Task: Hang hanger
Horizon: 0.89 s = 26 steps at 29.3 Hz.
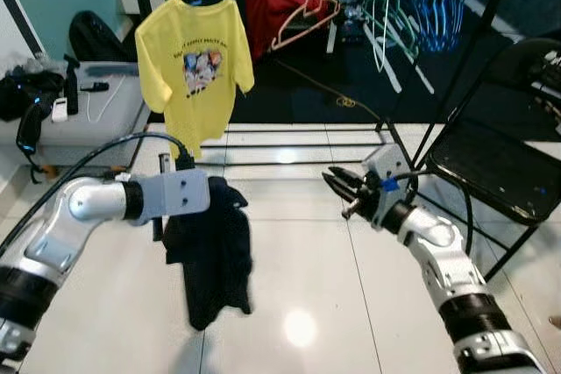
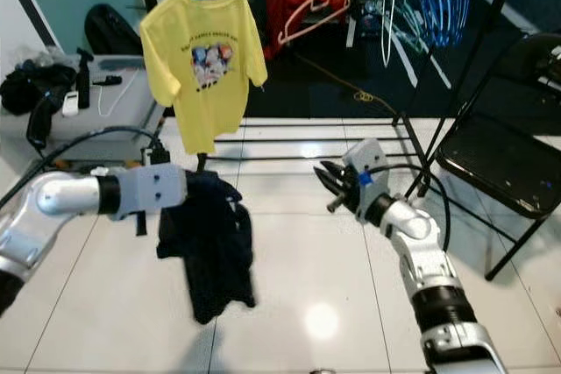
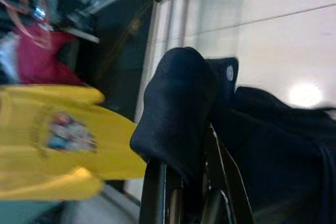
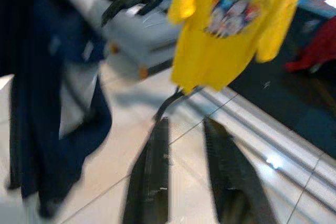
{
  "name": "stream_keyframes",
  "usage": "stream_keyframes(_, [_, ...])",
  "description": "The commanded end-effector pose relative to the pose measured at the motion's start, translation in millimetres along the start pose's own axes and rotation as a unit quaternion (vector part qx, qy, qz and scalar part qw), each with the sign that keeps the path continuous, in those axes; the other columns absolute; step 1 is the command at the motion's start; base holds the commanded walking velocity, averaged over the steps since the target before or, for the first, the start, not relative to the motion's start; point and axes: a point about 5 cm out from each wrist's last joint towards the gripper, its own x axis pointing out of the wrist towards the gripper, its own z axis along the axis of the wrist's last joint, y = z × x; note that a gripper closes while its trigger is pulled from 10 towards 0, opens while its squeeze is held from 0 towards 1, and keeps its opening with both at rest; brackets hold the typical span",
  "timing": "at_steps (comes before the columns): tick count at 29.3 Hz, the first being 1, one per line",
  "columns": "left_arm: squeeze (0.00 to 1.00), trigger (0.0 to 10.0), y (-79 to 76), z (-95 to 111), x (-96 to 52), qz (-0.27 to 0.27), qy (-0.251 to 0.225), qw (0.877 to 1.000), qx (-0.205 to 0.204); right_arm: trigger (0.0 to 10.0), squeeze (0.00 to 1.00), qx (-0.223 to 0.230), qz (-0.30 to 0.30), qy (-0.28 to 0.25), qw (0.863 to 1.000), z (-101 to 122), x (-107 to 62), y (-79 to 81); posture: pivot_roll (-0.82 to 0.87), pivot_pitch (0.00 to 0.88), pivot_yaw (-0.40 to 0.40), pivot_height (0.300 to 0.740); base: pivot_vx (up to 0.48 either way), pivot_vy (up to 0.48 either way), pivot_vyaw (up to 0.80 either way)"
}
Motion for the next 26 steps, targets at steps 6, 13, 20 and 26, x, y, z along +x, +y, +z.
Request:
stream_keyframes(6, [0.0, 0.0, 10.3, 18.1, -4.6, 0.064, -0.098, 0.989, 0.086, 10.0, 1.0, 0.02, 0.115, 0.02, 0.993, -16.2, -2.9, 16.1, -0.03, 0.12, -0.008, 0.74, 0.0, 0.0, 0.0])
stream_keyframes(13, [0.0, 0.0, -3.8, 21.6, -4.6, 0.031, -0.142, 0.983, 0.111, 10.0, 1.0, -0.004, 0.103, 0.042, 0.994, -22.3, -0.4, 13.9, -0.02, 0.123, -0.018, 0.74, 0.0, 0.0, 0.0])
stream_keyframes(20, [0.0, 0.0, -39.5, 17.2, -11.0, -0.053, -0.191, 0.967, 0.158, 10.0, 1.0, -0.071, 0.07, 0.035, 0.994, -17.4, 1.8, 5.2, -0.02, 0.129, -0.018, 0.74, 0.0, 0.0, 0.0])
stream_keyframes(26, [0.0, 0.0, -42.5, 31.0, -13.8, -0.037, -0.258, 0.945, 0.2, 10.0, 1.0, -0.087, 0.062, 0.022, 0.994, -13.3, 4.7, 1.7, -0.01, 0.133, -0.027, 0.74, 0.0, 0.0, 0.0])
